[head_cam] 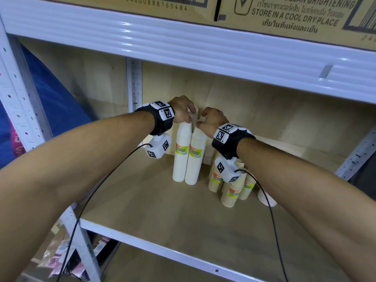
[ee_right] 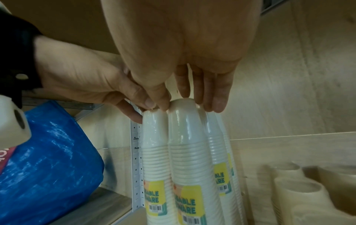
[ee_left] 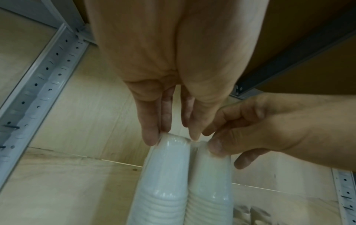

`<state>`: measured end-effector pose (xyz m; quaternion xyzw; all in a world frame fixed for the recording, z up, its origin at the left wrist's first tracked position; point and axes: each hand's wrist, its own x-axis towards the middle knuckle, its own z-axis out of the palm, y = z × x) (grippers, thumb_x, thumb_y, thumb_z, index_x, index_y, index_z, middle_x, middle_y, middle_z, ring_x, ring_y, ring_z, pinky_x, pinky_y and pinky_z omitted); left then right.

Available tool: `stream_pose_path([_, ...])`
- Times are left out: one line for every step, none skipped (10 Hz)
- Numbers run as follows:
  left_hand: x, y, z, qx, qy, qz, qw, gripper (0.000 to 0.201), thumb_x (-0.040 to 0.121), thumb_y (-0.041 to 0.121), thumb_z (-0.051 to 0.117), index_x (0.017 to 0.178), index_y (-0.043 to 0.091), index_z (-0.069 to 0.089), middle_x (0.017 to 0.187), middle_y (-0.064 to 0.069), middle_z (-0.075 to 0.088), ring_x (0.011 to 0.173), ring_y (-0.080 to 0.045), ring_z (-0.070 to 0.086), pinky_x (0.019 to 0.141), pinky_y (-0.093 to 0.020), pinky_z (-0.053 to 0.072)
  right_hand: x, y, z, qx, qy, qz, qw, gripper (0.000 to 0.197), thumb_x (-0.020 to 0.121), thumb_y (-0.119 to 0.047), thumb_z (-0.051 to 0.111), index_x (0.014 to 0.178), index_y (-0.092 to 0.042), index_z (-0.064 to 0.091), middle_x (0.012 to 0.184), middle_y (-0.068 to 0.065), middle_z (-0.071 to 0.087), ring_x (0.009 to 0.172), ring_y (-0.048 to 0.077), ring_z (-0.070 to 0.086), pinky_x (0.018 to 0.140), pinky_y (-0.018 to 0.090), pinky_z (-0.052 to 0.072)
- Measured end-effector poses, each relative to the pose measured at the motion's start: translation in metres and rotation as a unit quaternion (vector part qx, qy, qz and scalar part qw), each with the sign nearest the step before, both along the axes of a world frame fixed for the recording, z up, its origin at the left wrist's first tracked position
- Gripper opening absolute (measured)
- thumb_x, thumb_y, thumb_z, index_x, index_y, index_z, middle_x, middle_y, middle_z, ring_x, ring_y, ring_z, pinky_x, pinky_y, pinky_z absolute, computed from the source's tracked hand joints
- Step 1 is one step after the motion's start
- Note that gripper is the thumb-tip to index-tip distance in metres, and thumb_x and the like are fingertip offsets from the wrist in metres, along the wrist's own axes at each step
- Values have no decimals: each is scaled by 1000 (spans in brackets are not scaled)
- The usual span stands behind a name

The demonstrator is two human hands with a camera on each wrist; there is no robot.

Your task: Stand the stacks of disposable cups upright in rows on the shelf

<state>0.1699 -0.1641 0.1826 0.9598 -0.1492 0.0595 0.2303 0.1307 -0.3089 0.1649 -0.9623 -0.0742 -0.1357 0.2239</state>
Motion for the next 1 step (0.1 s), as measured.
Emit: stream_pose_path([0,3,4,3,-4,3,1000,35,84,21,72,118,20,66,105,2,52,101,-22,58,75,-25,44,2,-3,1,5,-20,-17,1000,39,85,-34,63,120,-17,57,123,9,56,106,27,59,86,36,52])
